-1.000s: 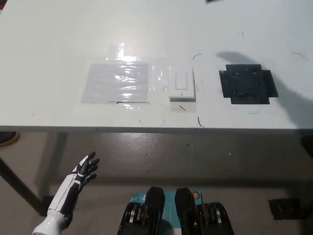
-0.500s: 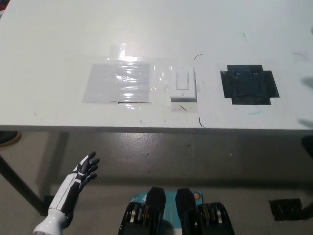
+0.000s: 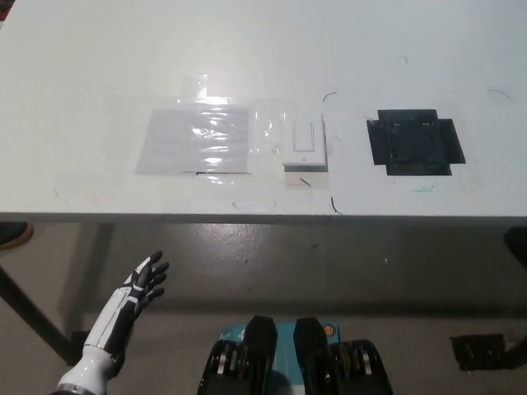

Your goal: A white switch is kept at the centre of the table close to the robot and the robot uses its right hand to press it to turn it on

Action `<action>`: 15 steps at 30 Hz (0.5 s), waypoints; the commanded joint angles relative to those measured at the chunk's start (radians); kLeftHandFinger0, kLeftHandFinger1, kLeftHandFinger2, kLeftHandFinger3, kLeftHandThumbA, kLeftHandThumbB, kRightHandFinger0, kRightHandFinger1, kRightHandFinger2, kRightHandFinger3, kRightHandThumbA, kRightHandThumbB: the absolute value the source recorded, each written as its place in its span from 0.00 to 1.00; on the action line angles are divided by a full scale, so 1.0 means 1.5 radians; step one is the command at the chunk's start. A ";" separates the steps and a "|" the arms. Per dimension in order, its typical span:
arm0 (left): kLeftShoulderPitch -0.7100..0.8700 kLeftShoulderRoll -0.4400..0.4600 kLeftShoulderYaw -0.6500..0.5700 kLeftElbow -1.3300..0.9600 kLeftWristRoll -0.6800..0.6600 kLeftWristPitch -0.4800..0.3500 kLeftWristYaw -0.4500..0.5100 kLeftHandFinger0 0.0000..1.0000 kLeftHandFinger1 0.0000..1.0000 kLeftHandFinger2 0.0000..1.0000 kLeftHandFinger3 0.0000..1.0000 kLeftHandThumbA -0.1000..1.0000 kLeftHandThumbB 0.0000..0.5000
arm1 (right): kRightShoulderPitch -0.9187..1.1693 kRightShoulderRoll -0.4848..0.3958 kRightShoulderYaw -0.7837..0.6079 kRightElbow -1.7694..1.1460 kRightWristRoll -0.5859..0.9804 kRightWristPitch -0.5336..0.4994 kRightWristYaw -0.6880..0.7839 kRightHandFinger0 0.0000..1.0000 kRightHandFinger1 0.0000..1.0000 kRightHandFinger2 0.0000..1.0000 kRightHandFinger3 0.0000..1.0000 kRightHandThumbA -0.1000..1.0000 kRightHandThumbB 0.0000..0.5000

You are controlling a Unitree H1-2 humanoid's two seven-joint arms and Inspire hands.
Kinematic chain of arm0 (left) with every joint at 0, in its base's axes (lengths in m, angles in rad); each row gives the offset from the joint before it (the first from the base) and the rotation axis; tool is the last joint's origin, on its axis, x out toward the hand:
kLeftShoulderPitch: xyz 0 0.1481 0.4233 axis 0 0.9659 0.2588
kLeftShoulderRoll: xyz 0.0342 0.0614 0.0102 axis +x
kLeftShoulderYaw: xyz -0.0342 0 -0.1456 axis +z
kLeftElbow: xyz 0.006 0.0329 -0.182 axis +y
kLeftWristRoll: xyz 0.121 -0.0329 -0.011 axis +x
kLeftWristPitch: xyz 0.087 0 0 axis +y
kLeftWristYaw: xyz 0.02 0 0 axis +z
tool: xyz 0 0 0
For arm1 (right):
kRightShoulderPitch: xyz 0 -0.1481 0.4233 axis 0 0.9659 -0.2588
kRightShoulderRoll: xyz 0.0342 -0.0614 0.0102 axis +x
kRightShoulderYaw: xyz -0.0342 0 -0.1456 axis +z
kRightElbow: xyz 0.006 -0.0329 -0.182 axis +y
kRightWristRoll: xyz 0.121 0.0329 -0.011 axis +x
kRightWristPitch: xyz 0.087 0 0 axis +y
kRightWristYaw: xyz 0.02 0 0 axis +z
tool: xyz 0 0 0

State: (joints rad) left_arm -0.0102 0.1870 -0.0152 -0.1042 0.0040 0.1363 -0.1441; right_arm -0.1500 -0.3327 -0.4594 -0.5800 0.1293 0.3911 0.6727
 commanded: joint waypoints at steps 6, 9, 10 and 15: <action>-0.024 -0.022 0.026 -0.059 -0.023 -0.051 0.020 1.00 1.00 1.00 1.00 1.00 0.20 | 0.168 0.290 0.052 0.094 -0.080 -0.391 -0.170 1.00 1.00 1.00 1.00 1.00 0.59; -0.018 -0.034 0.034 -0.065 -0.037 -0.049 0.023 1.00 1.00 1.00 1.00 1.00 0.21 | 0.155 0.292 0.061 0.202 -0.114 -0.437 -0.188 1.00 1.00 1.00 1.00 1.00 0.51; -0.017 -0.036 0.036 -0.067 -0.035 -0.045 0.026 1.00 1.00 1.00 1.00 1.00 0.21 | 0.151 0.291 0.063 0.215 -0.112 -0.435 -0.189 1.00 1.00 1.00 1.00 1.00 0.51; -0.013 -0.064 0.043 -0.070 -0.038 -0.025 0.039 1.00 1.00 1.00 1.00 1.00 0.32 | 0.146 0.301 0.075 0.279 -0.096 -0.425 -0.188 1.00 1.00 1.00 1.00 1.00 0.21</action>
State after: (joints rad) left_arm -0.0112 0.1521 0.0095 -0.1080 0.0027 0.1351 -0.1428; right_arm 0.0712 0.0585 -0.3957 -0.3450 0.0665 0.1531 0.5641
